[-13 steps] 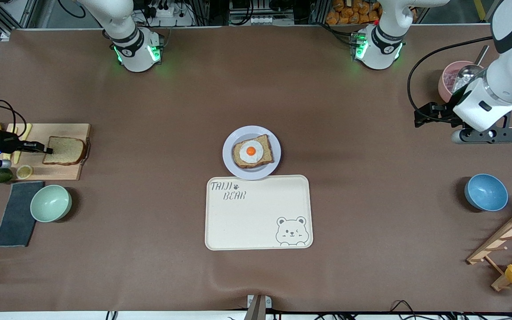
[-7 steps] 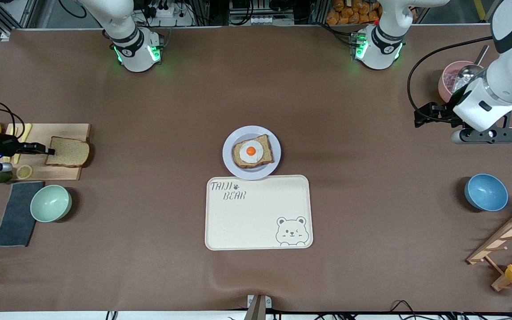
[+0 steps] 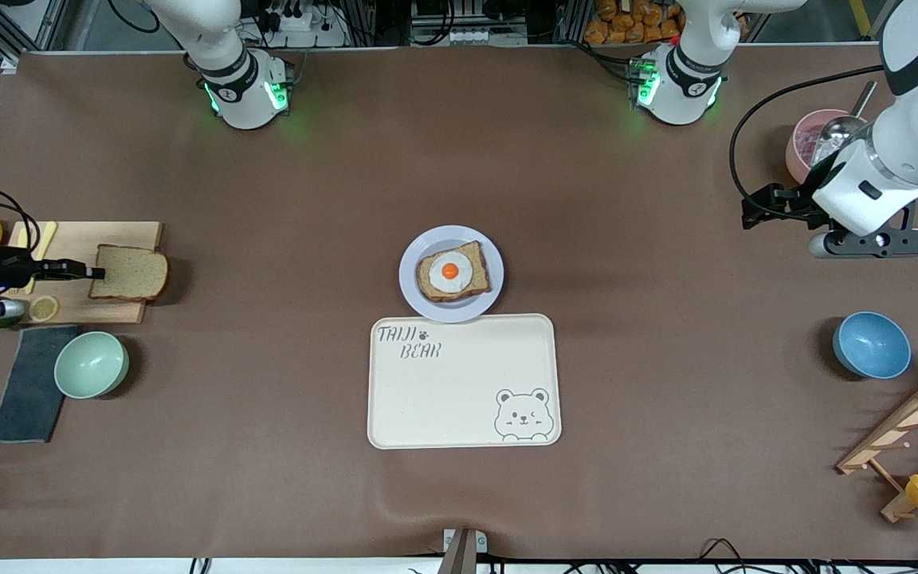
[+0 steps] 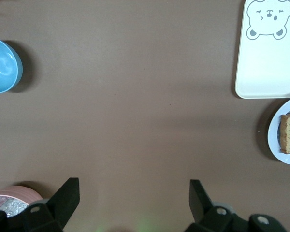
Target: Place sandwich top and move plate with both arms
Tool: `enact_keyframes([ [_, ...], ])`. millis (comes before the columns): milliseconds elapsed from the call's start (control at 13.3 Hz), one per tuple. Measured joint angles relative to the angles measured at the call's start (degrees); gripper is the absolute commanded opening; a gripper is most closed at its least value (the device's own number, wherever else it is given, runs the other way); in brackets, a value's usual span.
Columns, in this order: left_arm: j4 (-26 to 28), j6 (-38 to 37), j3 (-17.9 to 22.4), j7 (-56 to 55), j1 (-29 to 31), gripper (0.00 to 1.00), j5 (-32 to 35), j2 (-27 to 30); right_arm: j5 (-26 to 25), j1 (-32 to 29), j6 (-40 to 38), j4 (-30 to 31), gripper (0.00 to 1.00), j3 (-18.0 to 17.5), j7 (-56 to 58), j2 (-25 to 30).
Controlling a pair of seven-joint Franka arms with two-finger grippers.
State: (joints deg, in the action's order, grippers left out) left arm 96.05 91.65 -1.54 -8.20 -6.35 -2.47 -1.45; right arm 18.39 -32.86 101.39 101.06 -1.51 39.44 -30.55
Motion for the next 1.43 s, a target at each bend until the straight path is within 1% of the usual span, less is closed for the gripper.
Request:
enact_keyframes([
  [226,0.0,0.0,0.0,0.0,0.0,1.0,0.0,0.0,3.0,2.7,-1.3,-1.1,0.0,-0.4,-0.1,0.1],
  [452,0.0,0.0,0.0,0.0,0.0,1.0,0.0,0.0,8.8,6.9,-1.5,-1.5,0.0,-0.6,-0.1,0.1],
  [603,0.0,0.0,0.0,0.0,0.0,1.0,0.0,0.0,11.2,10.2,-1.5,-1.5,0.0,-0.7,-0.4,0.1],
  [829,0.0,0.0,0.0,0.0,0.0,1.0,0.0,0.0,12.1,15.6,-1.4,-2.0,0.0,-0.9,-4.9,0.7],
  [1206,0.0,0.0,0.0,0.0,0.0,1.0,0.0,0.0,12.6,25.9,-1.5,-2.4,0.0,-1.0,-10.9,3.9],
  [1432,0.0,0.0,-0.3,0.0,-0.1,1.0,0.0,0.0,13.3,30.5,-0.4,-2.3,0.0,-1.0,-12.4,4.4],
])
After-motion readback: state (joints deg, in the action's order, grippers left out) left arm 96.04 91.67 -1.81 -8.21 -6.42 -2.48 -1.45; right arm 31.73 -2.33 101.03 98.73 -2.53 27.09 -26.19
